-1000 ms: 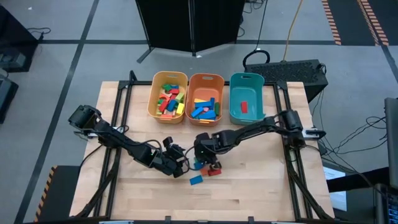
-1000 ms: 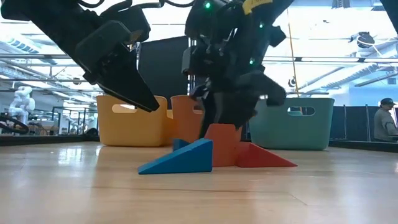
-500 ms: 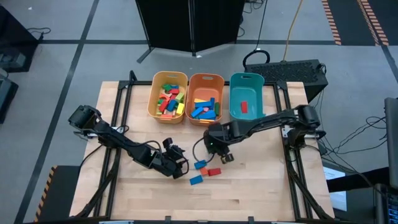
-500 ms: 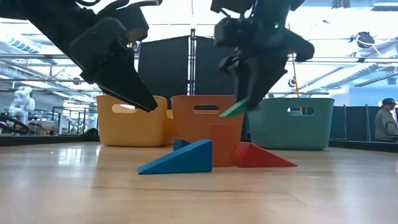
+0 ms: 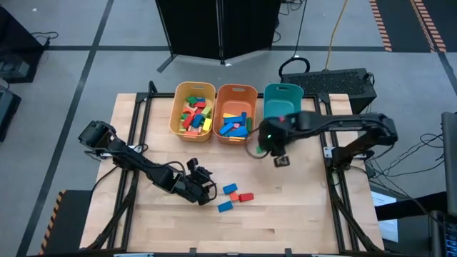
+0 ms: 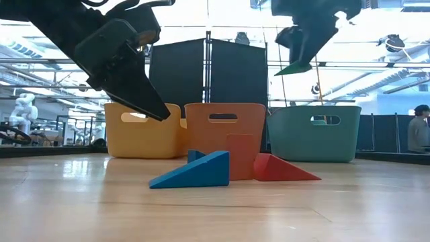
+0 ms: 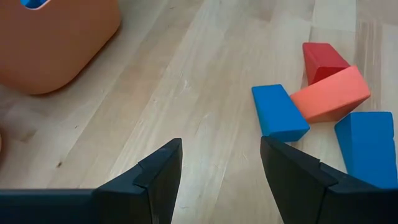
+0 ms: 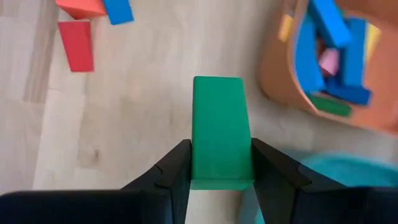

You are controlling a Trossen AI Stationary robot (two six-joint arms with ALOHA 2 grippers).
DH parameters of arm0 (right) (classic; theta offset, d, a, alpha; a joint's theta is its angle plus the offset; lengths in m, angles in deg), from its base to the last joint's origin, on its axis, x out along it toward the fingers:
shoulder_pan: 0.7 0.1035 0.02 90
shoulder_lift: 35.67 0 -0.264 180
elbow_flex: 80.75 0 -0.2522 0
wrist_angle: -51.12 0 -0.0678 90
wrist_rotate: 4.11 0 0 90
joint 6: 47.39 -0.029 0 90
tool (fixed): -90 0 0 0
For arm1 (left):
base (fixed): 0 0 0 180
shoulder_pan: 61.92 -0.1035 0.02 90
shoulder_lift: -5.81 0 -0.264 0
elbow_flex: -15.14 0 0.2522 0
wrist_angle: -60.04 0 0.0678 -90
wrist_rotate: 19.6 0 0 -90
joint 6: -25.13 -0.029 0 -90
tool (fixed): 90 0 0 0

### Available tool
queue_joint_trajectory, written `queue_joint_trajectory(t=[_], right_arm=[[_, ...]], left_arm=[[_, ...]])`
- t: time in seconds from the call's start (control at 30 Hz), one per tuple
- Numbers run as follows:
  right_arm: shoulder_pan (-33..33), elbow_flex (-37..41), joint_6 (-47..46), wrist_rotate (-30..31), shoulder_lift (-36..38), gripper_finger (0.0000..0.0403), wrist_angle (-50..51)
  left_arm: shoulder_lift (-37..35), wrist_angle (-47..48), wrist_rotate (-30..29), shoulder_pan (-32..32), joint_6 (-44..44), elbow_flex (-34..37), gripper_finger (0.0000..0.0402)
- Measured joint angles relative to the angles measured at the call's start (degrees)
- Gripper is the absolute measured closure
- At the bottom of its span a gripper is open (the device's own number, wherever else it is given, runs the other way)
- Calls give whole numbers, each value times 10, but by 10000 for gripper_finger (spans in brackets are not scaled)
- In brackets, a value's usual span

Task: Sort blocks by size
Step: Put the green triangle block into the blue bin

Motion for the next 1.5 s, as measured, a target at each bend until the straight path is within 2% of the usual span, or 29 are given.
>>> queue_joint_trajectory(t=[0.23, 0.6, 0.8, 0.97, 1.3, 1.5], right_arm=[[-75, 0, 5, 0, 45, 271, 63], [-208, 0, 62, -6, 47, 271, 87], [-278, 7, 83, -48, 46, 271, 83], [-317, 42, 91, -61, 45, 271, 64], [-368, 169, 123, -86, 45, 271, -35], [-395, 218, 132, -97, 45, 271, -87]], left_arm=[[0, -2, -3, 0, 0, 0, 183], [0, -2, -9, 0, 0, 0, 183], [0, -2, -9, 0, 0, 0, 183], [0, -1, -9, 0, 0, 0, 183], [0, -1, -10, -1, 2, 0, 183], [0, -1, -24, -2, 0, 0, 183]])
